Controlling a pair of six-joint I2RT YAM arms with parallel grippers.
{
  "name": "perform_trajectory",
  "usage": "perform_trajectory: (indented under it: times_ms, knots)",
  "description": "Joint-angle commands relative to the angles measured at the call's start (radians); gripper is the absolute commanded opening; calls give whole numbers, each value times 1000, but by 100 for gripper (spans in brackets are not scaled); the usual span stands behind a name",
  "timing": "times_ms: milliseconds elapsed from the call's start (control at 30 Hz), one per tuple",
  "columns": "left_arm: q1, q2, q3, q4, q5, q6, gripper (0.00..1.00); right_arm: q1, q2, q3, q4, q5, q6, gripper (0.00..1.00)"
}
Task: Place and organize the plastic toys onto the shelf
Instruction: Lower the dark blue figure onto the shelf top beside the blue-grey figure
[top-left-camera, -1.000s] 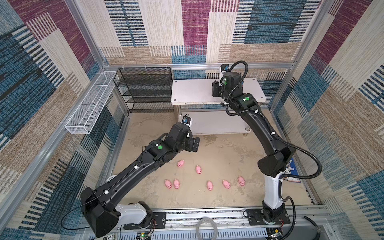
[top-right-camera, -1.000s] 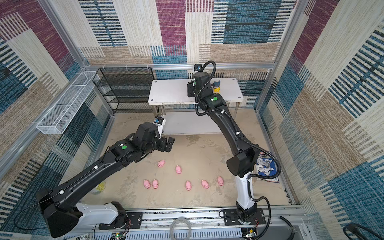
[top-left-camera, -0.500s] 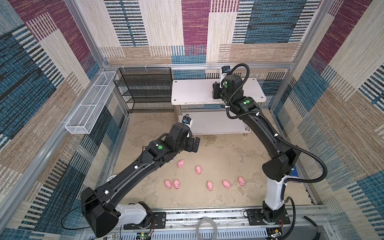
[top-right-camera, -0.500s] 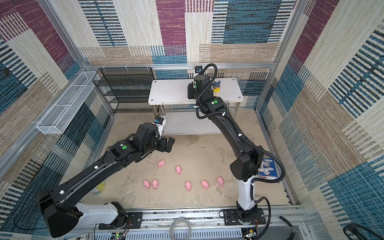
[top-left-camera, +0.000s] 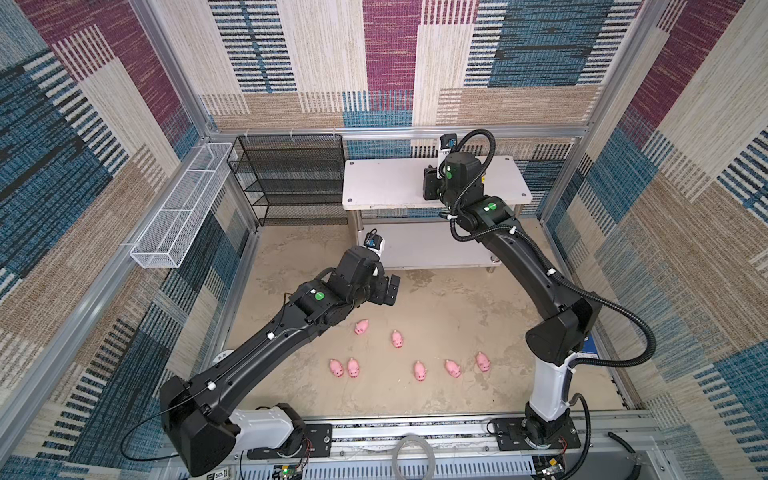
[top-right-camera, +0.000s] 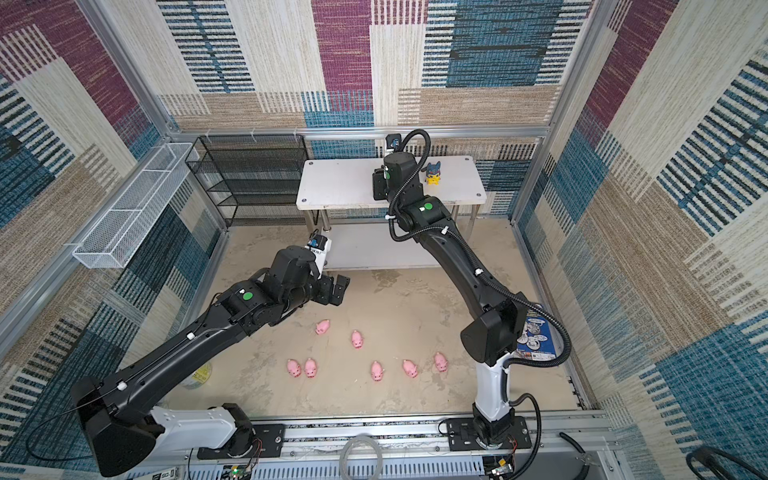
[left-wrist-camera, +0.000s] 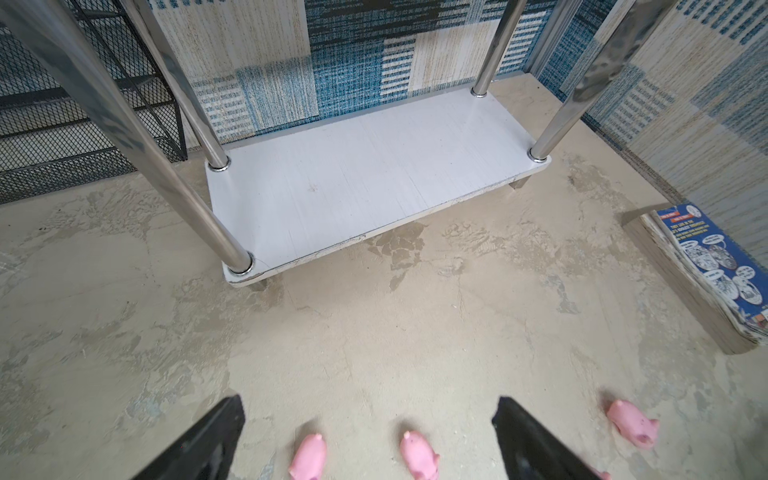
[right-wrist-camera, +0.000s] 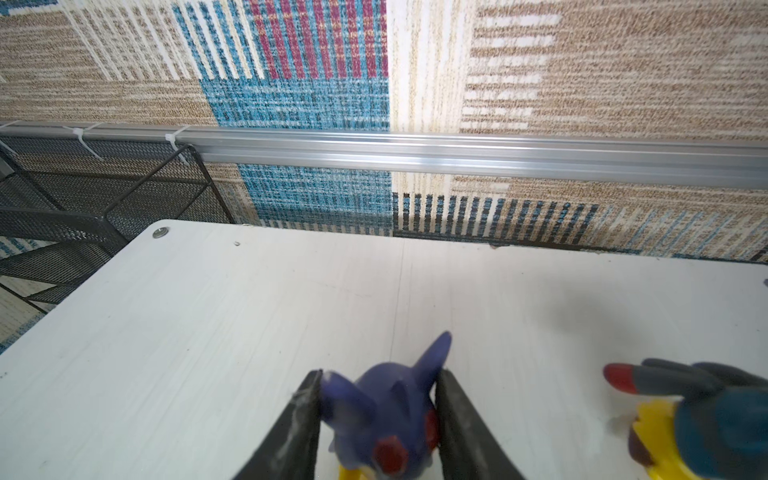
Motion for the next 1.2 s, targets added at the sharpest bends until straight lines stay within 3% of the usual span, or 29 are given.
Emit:
perform_trajectory:
  times_ms: [0, 1167]
  knots:
    - [-1, -7, -3, 33, 8, 14, 99, 4, -2, -7, -38, -3, 5, 45]
    - [-2, -15, -3, 37, 19, 19, 99, 6, -2, -4, -30, 5, 7, 58]
